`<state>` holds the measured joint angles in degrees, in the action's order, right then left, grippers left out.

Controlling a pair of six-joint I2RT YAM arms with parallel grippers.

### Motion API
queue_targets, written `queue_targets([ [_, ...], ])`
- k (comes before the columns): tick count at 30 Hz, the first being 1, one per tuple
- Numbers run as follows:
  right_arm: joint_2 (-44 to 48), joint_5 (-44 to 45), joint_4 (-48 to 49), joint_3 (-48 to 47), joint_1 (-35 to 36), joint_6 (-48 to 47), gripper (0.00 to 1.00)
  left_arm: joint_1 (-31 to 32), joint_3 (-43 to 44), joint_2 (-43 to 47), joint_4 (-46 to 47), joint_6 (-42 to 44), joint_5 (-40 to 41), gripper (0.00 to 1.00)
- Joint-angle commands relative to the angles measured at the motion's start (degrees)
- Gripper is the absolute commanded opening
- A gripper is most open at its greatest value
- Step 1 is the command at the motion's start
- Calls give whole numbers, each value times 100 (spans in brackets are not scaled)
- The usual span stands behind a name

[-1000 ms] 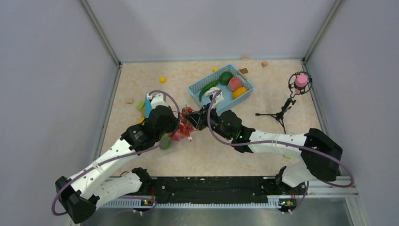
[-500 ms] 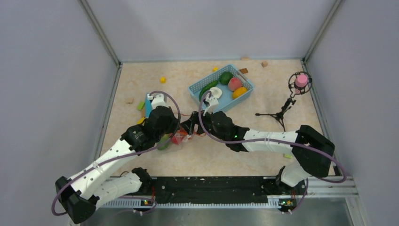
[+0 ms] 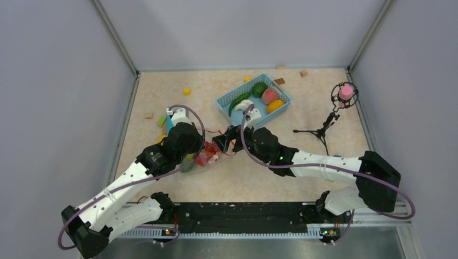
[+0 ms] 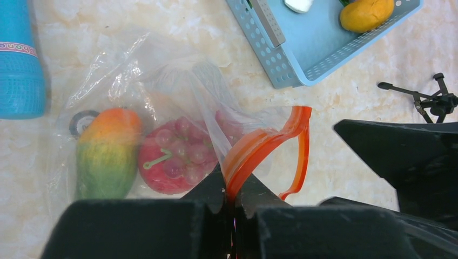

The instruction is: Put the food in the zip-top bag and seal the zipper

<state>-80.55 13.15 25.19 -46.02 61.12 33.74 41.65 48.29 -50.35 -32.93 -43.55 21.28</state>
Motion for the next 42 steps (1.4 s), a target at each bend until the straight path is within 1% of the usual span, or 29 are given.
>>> queue_targets([
  [1,547,442,62,283,71,-235,86,-25,-39,114,368,-4,109,0],
  [5,635,1059,-220,436,68,-230,88,-25,-30,71,374,-5,87,0],
  [8,466,1174,-425,379,68,-240,86,-25,-30,61,377,-4,105,0],
  [11,89,971,-920,160,73,-113,78,-25,-28,73,368,-6,113,0],
  [14,-255,990,-1464,-63,67,116,70,-21,-30,91,375,-6,130,0],
  [17,-502,862,-1652,-170,74,188,62,-23,-30,100,360,-9,156,0],
  [18,-541,861,-1686,-190,72,200,54,-25,-30,112,356,-5,165,0],
  [19,-563,880,-1711,-204,63,222,43,-25,-30,112,351,-4,162,0],
  [20,-549,904,-1734,-210,67,254,29,-25,-30,119,356,-4,162,0],
  [21,-512,930,-1744,-207,69,278,19,-25,-38,114,355,-4,170,0],
  [22,-432,887,-1697,-202,71,180,13,-25,-39,122,357,-4,181,0],
  [24,-252,743,-1593,-279,68,-271,6,-25,-47,124,366,10,204,0],
  [25,-156,674,-1639,-392,70,-505,1,-25,-48,126,366,19,203,0],
  [27,-17,401,-1809,-718,71,-942,0,-23,-40,146,372,28,180,0],
  [30,111,-349,-1936,-1231,67,-1418,0,-25,-39,237,344,26,206,0],
  [33,66,-1059,-2230,-1770,70,-1679,0,-25,-39,420,292,36,270,0],
  [35,37,-1214,-2404,-2039,70,-1744,0,-25,-29,555,223,24,353,0],
  [38,24,-1013,-2701,-2293,67,-1799,0,-21,-45,820,173,-5,399,0],
  [42,58,-548,-2831,-2350,63,-1875,0,-24,-122,1133,137,-70,616,0],
])
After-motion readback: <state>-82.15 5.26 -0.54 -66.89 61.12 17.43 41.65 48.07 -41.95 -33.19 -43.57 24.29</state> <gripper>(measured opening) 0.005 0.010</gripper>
